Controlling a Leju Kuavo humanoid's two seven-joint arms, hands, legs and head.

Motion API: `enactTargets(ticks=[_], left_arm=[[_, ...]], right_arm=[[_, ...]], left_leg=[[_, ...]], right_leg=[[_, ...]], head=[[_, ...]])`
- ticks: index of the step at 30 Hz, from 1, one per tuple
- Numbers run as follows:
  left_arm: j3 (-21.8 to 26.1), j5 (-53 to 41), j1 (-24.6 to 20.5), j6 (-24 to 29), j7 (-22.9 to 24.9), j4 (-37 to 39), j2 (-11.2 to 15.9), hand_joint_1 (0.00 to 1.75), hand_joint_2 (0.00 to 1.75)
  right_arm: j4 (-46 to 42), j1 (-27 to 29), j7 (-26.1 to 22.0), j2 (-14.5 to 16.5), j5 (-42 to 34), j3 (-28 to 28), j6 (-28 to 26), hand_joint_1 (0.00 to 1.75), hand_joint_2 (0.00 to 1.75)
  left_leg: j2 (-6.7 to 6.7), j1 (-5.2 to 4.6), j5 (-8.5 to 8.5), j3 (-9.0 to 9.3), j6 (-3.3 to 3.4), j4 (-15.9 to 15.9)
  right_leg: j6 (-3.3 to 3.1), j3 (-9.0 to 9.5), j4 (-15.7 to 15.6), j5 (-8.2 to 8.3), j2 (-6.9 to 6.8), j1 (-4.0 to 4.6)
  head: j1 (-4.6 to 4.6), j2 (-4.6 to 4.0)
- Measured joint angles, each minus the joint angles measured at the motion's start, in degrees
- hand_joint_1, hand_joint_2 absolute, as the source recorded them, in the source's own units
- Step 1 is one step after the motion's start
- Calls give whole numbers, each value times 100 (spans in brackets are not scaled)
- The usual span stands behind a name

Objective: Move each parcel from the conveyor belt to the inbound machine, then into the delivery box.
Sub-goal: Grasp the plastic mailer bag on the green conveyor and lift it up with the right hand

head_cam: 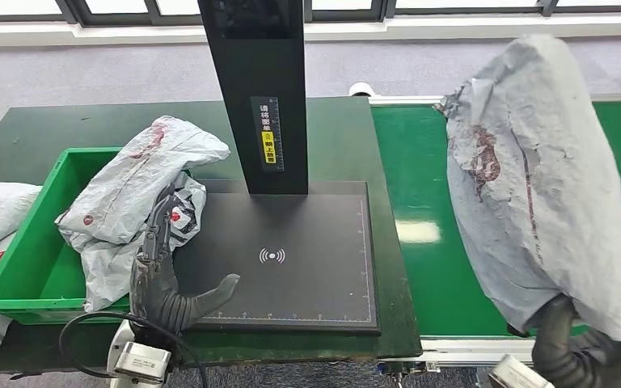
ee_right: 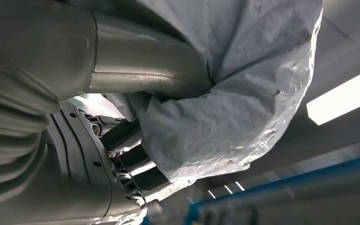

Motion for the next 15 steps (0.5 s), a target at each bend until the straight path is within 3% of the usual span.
enactTargets(ticks=[5,11,13,15], left_arm=[[0,67,-15,76,-3,72,19,0,175],[-13,10,-13,46,-9,104,21,0,175],[-13,-5,19,56,-10,77,20,0,175],[-14,-5,58,77,-10,35,20,0,175]], right_arm=[[-1134,40,4,40,254,130,-9,175,175],[-1254,48,350,29,467,474,29,175,175],[-808,1,500,-9,252,672,379,175,175],[-55,-169,912,-79,-74,786,1200,175,175]], left_leg=[[0,1,0,7,0,0],[2,1,1,9,0,-1],[5,3,-3,-1,-5,-3],[12,3,-10,-12,-7,-4]], right_leg=[[1,4,0,-1,0,0],[2,15,0,1,2,1],[1,21,0,0,5,6],[-3,26,0,-4,10,7]], head=[[-1,-1],[-1,1],[-1,1],[-1,1]])
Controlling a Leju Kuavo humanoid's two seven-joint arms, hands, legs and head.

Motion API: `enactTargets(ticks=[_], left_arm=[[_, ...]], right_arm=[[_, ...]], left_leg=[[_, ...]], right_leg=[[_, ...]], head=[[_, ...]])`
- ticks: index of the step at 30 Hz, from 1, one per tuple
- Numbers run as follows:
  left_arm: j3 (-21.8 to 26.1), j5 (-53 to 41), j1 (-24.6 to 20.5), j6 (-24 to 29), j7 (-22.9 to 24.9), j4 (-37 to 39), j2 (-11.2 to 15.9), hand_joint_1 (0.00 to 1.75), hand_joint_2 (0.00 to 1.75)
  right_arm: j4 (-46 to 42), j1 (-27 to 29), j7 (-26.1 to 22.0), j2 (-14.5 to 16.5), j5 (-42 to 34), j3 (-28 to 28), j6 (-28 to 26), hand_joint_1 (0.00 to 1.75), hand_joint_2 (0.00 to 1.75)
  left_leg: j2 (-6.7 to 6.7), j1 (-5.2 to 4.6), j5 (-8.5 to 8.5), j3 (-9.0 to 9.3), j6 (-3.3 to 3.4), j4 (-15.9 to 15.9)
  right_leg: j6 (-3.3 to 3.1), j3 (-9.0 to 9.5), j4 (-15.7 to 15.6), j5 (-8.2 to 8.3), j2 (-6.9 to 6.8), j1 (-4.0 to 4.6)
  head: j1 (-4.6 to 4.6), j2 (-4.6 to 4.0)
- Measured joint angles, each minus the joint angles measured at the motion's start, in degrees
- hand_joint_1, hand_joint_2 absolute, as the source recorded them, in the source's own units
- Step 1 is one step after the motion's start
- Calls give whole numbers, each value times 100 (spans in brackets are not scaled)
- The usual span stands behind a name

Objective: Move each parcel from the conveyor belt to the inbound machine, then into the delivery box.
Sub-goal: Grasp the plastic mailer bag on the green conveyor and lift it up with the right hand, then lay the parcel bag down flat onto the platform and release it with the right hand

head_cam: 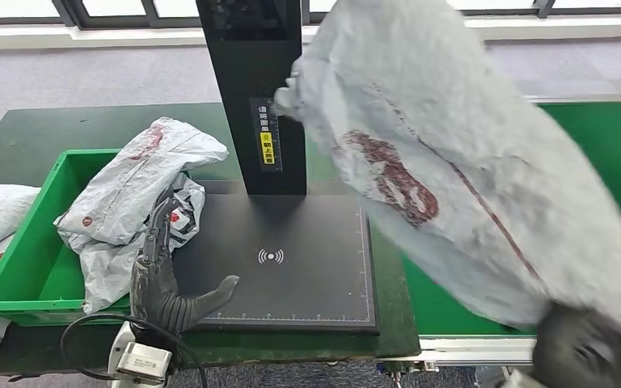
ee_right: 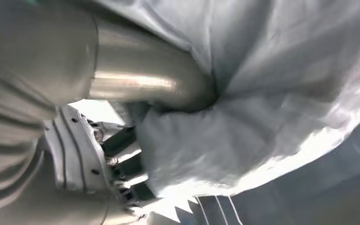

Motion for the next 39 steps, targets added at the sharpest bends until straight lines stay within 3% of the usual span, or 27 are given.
enactTargets(ticks=[2,8,26,28,29,30,32,33,36,39], left_arm=[[-2,7,24,8,1,-22,0,0,175],[-3,72,65,10,0,-21,5,0,175],[-53,143,10,3,-5,145,43,0,175],[-62,144,10,11,-7,154,47,0,175],[-63,144,10,15,-7,157,48,0,175],[-64,144,10,17,-7,159,49,0,175],[-66,144,10,18,-7,164,50,0,175],[-67,144,9,19,-6,168,50,0,131],[-72,140,5,38,9,172,50,0,0],[-84,122,4,83,42,189,51,0,0]], right_arm=[[860,-269,288,-74,-252,40,761,175,175],[2522,-793,654,-212,-547,71,1890,175,175],[4728,-1460,966,-374,-467,84,2435,175,175],[4787,-1490,917,-380,-501,82,2415,157,175],[4804,-1503,892,-381,-522,82,2403,135,175],[4816,-1516,871,-383,-537,82,2394,92,175],[4837,-1533,826,-386,-564,82,2385,22,175],[4848,-1539,799,-386,-570,82,2381,0,175],[4890,-1571,672,-386,-590,82,2348,0,175],[4907,-1603,348,-384,-897,84,2535,0,175]], left_leg=[[0,0,8,14,7,0],[-42,1,38,15,5,1],[-38,0,30,9,0,1],[-38,0,30,9,0,1],[-38,0,30,9,0,1],[-37,0,30,9,0,1],[-37,0,30,9,0,1],[-37,0,30,8,0,1],[-37,0,30,8,0,1],[-37,0,30,8,0,1]], right_leg=[[-1,-5,0,2,-4,-2],[-3,-8,1,12,-47,3],[-6,-20,1,8,-42,2],[-6,-21,1,8,-42,2],[-6,-21,1,8,-41,2],[-6,-21,1,8,-41,2],[-6,-21,1,8,-40,2],[-6,-21,1,8,-40,2],[-6,-22,1,8,-40,2],[-6,-22,1,8,-40,2]], head=[[-1,-1],[-1,-1],[-1,-2],[-1,-2],[-1,-2],[-1,-1],[-1,-1],[-1,-1],[-1,0],[-1,-2]])
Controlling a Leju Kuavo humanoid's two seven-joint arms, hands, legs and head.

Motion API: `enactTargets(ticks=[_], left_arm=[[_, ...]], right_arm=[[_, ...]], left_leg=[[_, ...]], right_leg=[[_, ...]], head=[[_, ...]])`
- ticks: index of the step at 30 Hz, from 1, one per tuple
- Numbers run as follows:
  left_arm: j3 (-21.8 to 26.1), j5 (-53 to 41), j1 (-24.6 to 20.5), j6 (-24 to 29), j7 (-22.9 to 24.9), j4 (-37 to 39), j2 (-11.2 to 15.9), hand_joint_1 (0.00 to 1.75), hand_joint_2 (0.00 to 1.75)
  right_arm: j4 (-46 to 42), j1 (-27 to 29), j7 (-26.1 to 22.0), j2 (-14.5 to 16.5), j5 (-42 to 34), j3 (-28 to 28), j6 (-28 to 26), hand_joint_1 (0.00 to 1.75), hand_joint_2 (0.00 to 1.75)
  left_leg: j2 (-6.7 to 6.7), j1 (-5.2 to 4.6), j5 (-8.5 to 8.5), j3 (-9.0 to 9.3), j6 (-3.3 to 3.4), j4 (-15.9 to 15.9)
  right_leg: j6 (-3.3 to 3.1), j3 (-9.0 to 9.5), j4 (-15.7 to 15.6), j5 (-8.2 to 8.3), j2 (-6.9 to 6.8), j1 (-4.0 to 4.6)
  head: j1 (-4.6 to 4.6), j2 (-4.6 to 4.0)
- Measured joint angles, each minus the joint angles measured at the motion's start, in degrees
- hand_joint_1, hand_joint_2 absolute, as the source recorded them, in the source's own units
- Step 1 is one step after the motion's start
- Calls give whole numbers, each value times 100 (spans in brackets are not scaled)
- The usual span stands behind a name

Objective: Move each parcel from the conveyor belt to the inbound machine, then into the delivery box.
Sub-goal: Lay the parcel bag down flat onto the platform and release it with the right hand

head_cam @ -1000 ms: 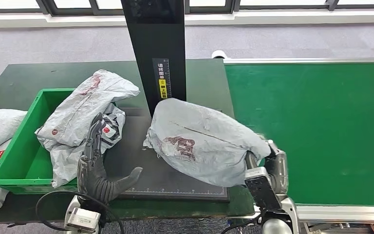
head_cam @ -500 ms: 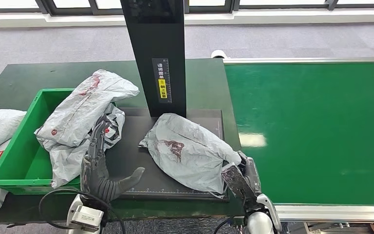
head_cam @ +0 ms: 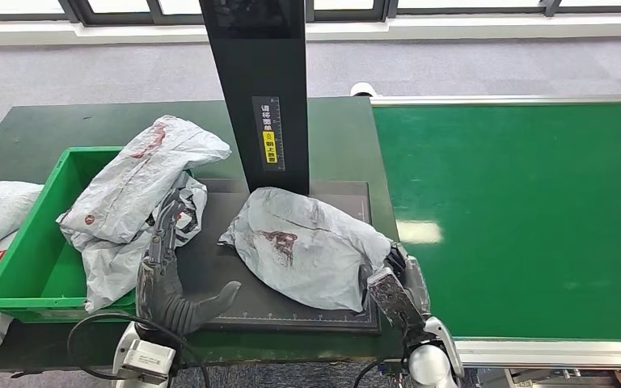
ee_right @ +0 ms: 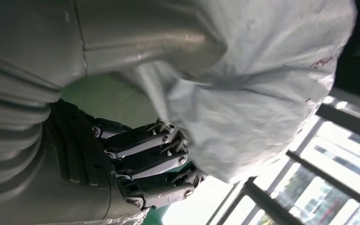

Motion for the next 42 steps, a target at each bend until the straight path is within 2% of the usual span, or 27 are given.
enactTargets(ticks=[3,7,13,20,25,27,31,36,40,42], left_arm=[[-19,-17,-19,48,42,50,2,0,0],[-24,-37,-88,110,102,128,4,0,0],[-42,-134,-193,290,277,237,10,0,0],[-81,-203,-245,406,441,271,4,0,0],[-126,-212,-245,658,937,271,-27,0,0],[-174,-160,-237,727,1090,270,-31,0,0],[-256,3,-234,629,987,269,-10,0,0],[-364,-332,-276,555,922,317,26,0,0],[-555,-729,-383,428,991,495,55,0,0],[-662,-878,-447,390,1009,599,61,0,87]], right_arm=[[-27,6,-295,0,-362,11,302,0,175],[-160,62,-471,-2,-650,33,632,0,0],[-593,269,-501,-26,-741,188,955,0,0],[-949,412,-398,-45,-691,329,1018,0,0],[-1023,465,-55,-53,-467,428,956,0,0],[-1123,551,-86,-69,-328,520,834,0,0],[-1819,846,-718,-183,-359,837,516,0,175],[-2765,1081,-1185,-436,-1032,1120,146,0,175],[-3427,1151,-1258,-774,-1548,1380,-312,0,175],[-3707,1172,-1264,-937,-1644,1520,-494,0,175]], left_leg=[[0,0,0,0,0,0],[0,0,0,0,0,0],[1,0,0,0,0,0],[2,0,0,0,0,0],[2,0,0,0,0,0],[1,0,0,0,0,0],[1,-1,-2,-2,-1,0],[4,-1,-9,-4,5,1],[5,-2,-10,-3,9,2],[5,-3,-9,-2,10,2]], right_leg=[[0,0,0,0,0,0],[0,0,0,0,0,0],[0,-1,0,0,1,0],[0,-1,0,0,2,-1],[0,0,0,1,1,-1],[0,0,0,1,0,-1],[0,-3,0,0,1,-2],[4,-7,-1,-4,2,-7],[9,-6,-1,-3,4,-14],[11,-4,-1,-1,4,-15]], head=[[0,1],[0,1],[1,2],[0,1],[1,1],[1,1],[1,1],[1,1],[1,1],[1,1]])
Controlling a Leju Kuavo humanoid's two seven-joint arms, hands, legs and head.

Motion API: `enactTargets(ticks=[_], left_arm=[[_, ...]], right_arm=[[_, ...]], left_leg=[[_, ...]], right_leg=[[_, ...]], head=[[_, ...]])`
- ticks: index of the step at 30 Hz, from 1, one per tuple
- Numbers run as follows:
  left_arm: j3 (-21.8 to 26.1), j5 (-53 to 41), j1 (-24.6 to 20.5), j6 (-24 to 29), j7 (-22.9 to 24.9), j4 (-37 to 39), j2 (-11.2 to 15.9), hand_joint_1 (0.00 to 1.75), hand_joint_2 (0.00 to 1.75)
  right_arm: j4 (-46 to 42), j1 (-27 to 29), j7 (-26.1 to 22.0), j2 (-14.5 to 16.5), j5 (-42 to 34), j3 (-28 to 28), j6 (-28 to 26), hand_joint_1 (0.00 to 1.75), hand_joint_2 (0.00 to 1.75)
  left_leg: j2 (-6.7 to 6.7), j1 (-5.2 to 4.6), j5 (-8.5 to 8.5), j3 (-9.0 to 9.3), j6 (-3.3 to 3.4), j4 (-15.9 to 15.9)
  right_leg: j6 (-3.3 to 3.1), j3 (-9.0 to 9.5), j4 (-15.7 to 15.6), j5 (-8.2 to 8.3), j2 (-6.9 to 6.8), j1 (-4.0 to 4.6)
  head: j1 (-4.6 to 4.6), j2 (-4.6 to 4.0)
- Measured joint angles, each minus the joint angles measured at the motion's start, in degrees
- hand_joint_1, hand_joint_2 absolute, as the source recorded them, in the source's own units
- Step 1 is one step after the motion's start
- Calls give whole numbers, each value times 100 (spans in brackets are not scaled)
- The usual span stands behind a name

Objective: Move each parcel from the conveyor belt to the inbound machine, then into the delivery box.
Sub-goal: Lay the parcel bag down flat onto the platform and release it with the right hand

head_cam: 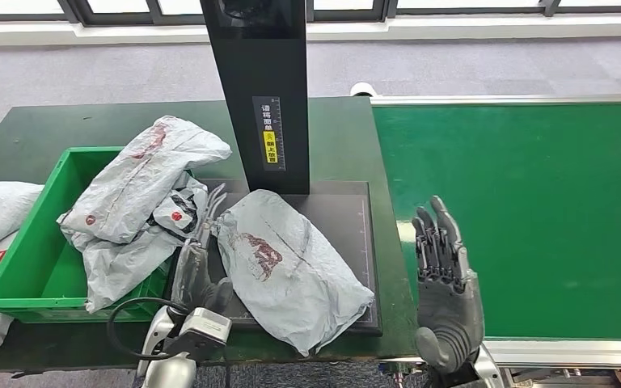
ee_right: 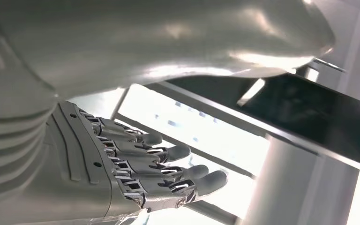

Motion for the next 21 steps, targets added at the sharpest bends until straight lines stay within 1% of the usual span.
enactTargets(ticks=[2,9,16,19,21], left_arm=[[-87,-107,-37,-8,-3,70,2,0,175],[-456,-591,-245,-11,-96,356,7,0,175],[-585,-788,-393,-57,-94,582,6,0,175],[-741,-982,-562,-148,-46,861,-1,0,175],[-883,-1257,-725,-200,71,1178,-21,0,175]], right_arm=[[-190,13,1,-110,-51,96,-92,0,175],[-836,-46,2,-492,-323,470,-437,0,175],[-1104,-49,4,-646,-306,600,-568,0,175],[-1218,1,4,-689,-240,611,-650,0,175],[-1287,35,4,-709,-225,615,-662,0,175]], left_leg=[[1,-1,0,1,0,1],[0,-1,1,0,3,2],[0,-1,1,1,3,2],[0,-1,1,1,3,2],[-1,-1,1,1,4,2]], right_leg=[[1,0,0,1,1,-1],[3,2,0,2,0,0],[2,0,0,1,0,1],[2,1,0,2,-1,0],[3,1,0,2,-1,-2]], head=[[-1,0],[0,1],[-1,0],[0,1],[1,1]])
